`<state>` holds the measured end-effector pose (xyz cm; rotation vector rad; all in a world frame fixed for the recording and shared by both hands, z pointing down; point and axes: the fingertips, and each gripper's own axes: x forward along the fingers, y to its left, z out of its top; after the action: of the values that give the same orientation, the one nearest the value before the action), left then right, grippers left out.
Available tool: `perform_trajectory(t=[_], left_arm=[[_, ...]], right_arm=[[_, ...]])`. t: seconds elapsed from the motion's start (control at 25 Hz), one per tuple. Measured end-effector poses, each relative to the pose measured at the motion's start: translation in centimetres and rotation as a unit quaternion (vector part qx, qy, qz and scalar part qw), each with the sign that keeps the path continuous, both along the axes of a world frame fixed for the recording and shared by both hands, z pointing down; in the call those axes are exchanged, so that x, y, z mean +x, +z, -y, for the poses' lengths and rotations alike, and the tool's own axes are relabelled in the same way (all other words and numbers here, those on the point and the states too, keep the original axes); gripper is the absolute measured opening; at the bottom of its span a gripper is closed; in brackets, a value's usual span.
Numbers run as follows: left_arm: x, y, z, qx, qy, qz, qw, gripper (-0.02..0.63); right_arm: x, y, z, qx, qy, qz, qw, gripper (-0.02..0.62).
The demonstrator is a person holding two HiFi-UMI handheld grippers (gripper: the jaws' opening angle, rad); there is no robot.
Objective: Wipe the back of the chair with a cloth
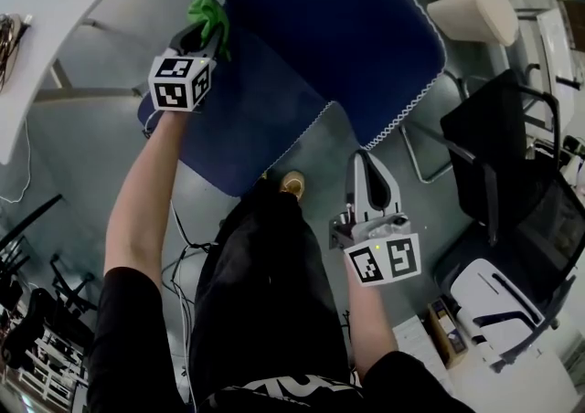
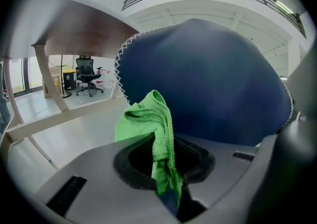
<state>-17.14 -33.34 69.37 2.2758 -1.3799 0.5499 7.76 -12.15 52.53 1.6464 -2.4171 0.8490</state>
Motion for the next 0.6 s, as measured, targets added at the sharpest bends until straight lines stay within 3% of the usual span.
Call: perform_trajectory(t=[0.32,0.6], left_arm=[[1.3,2.4,1.5,-0.020,0.019,0.020,0.9994,0.069],[6.3,2.6,-1.8,-0.019,0.097,0.013,0.9950,0.069]], right_arm=[[-0.7,0.5,0.8,-0.006,-0.002,0.000,1.000,-0.003],[-0.7,0.1,1.1,-0.003,0.002,0.000,1.000,-0.003]])
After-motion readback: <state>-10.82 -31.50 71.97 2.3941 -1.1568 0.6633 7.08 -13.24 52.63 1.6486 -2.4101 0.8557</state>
